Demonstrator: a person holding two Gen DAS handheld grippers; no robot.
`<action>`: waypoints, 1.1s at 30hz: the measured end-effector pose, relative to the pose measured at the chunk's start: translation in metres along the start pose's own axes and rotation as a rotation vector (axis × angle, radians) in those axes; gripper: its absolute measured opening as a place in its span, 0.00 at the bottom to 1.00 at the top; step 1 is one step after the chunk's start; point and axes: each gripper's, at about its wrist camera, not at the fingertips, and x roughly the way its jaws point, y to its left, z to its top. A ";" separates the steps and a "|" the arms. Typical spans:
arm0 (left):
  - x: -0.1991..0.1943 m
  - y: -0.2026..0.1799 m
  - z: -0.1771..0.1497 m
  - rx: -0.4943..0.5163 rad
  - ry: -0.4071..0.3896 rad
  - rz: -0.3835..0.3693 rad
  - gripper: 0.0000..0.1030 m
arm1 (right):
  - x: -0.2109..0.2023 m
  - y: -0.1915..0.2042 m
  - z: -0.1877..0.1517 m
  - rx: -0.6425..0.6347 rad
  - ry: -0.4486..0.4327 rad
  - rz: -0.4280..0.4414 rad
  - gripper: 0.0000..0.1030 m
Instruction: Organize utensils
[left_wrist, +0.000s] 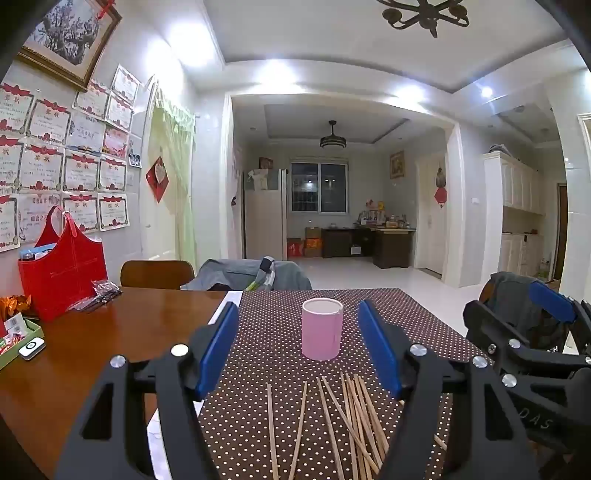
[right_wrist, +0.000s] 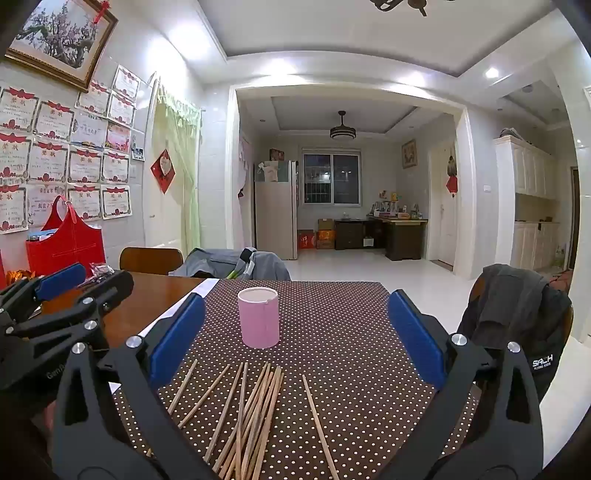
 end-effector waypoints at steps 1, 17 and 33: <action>0.000 0.000 0.000 0.000 0.003 0.000 0.65 | 0.000 0.000 0.000 0.002 0.001 0.002 0.94; -0.002 -0.002 -0.001 0.006 -0.006 0.006 0.65 | 0.000 0.001 0.000 -0.005 -0.005 -0.003 0.94; -0.004 -0.002 0.001 0.005 -0.006 0.005 0.65 | 0.000 -0.001 0.000 -0.004 -0.006 -0.004 0.94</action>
